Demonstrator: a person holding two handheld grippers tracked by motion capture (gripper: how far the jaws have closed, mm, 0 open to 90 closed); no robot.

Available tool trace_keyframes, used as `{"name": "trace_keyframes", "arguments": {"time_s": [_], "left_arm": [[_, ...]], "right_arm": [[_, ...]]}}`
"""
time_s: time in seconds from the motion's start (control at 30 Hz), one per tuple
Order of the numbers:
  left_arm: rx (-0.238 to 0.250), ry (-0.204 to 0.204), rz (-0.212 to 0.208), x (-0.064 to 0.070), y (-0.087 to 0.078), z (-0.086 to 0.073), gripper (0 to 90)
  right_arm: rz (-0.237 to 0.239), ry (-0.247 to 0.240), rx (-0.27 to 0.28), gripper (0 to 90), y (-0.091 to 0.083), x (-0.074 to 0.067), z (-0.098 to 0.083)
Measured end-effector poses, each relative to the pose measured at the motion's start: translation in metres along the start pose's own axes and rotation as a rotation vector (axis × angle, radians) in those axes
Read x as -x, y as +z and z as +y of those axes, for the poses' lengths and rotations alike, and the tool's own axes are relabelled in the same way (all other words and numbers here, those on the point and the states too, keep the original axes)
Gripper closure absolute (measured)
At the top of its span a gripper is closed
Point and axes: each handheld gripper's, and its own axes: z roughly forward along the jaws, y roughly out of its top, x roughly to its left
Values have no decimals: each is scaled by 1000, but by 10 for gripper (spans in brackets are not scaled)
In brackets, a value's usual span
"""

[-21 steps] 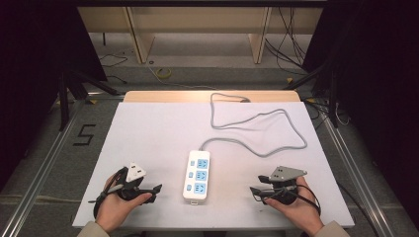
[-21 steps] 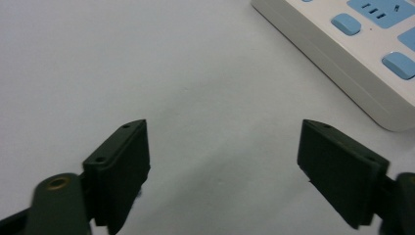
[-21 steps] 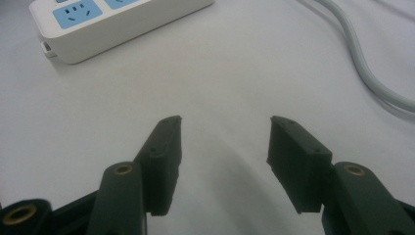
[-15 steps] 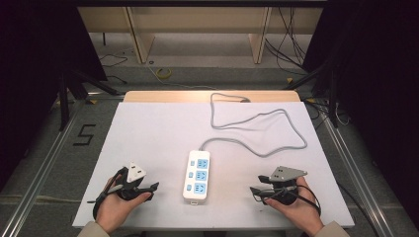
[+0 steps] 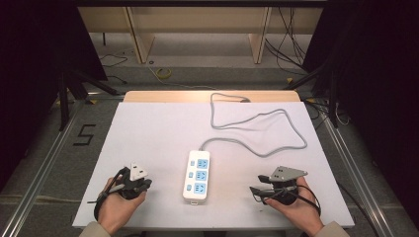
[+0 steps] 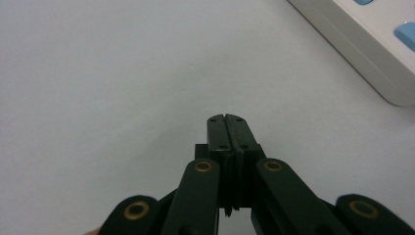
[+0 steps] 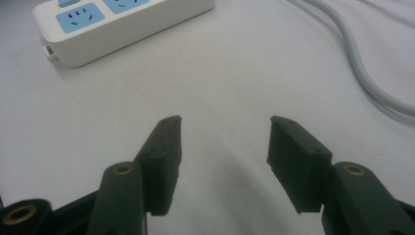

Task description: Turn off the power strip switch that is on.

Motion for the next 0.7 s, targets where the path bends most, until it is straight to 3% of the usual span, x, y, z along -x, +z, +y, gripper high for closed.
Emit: {"name": "trace_keyframes", "arguments": {"time_s": [0.27, 0.7], "left_arm": [[-5, -18, -9, 3, -1, 5, 896], [-6, -9, -24, 9, -1, 10, 896]], "right_arm": [[-1, 0, 0, 472, 0, 0, 0], [0, 1, 1, 472, 0, -1, 0]]}}
